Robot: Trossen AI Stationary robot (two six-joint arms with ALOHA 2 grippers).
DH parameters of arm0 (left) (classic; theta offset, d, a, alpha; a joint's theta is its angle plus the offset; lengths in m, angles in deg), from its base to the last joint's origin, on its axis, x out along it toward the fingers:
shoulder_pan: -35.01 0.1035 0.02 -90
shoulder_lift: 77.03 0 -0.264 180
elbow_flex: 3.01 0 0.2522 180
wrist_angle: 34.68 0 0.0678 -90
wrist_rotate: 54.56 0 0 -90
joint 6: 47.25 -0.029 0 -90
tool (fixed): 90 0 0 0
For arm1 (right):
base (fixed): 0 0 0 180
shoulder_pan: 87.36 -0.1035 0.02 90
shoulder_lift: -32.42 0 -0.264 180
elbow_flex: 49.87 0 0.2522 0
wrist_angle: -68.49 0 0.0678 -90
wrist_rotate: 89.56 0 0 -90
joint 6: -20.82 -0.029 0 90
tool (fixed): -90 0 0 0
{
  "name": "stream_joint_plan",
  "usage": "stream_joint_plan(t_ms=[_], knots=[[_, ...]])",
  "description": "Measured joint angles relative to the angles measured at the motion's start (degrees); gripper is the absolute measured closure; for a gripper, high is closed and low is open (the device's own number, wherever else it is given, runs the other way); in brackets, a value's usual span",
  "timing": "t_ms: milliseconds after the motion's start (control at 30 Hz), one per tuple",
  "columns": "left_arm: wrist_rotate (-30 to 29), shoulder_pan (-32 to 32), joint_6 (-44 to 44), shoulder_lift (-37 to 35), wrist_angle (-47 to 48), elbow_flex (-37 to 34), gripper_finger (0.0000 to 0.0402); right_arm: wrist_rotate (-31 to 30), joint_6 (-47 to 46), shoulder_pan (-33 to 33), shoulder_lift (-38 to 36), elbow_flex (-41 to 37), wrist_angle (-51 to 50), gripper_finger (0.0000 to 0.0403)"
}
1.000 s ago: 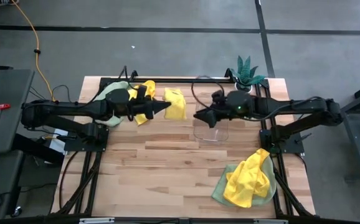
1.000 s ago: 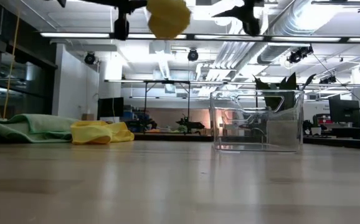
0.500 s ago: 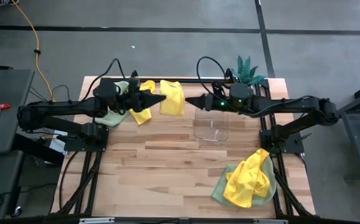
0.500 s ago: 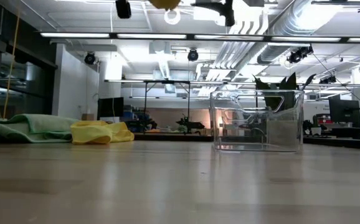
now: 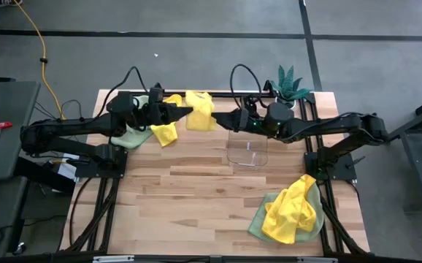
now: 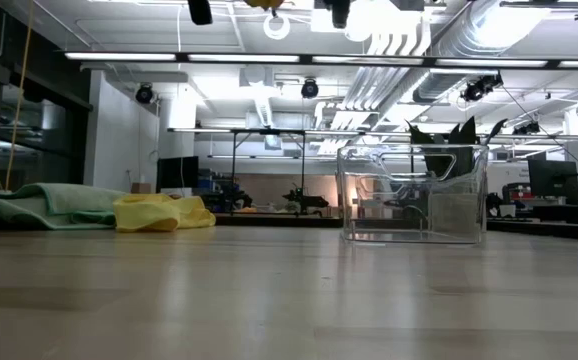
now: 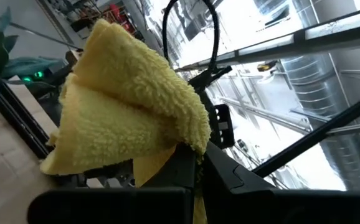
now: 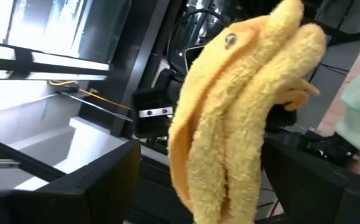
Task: Fold microfiber towels
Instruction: Put the folded yellow microfiber towel into the transparent bin
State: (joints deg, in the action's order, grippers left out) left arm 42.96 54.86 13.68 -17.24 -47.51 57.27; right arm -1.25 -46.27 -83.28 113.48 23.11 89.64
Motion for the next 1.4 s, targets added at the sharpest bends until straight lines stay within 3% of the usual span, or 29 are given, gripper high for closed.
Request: stream_joint_plan(t_ms=[600,733,933,1267,1400], knots=[[0.86,-1.14,-0.10,5.14,2.77,-0.04,0.0402,0.86,-4.00,0.00,0.07,-0.05,-5.36,0.0080],[0.88,-1.14,-0.55,5.16,2.77,-0.04,0.0402,1.16,-3.85,-0.35,0.05,-0.04,-5.43,0.0095],[0.88,-1.14,-1.11,5.16,2.77,-0.04,0.0402,1.30,-3.48,-0.91,0.05,-0.04,-5.07,0.0177],[1.71,-1.12,-2.24,5.16,2.77,-0.04,0.0391,1.21,-2.45,-1.22,0.05,-0.04,-5.09,0.0382],[5.48,0.20,-3.80,4.99,2.81,-0.04,0.0348,1.18,-1.59,-1.16,-0.32,-0.04,-5.16,0.0387]])
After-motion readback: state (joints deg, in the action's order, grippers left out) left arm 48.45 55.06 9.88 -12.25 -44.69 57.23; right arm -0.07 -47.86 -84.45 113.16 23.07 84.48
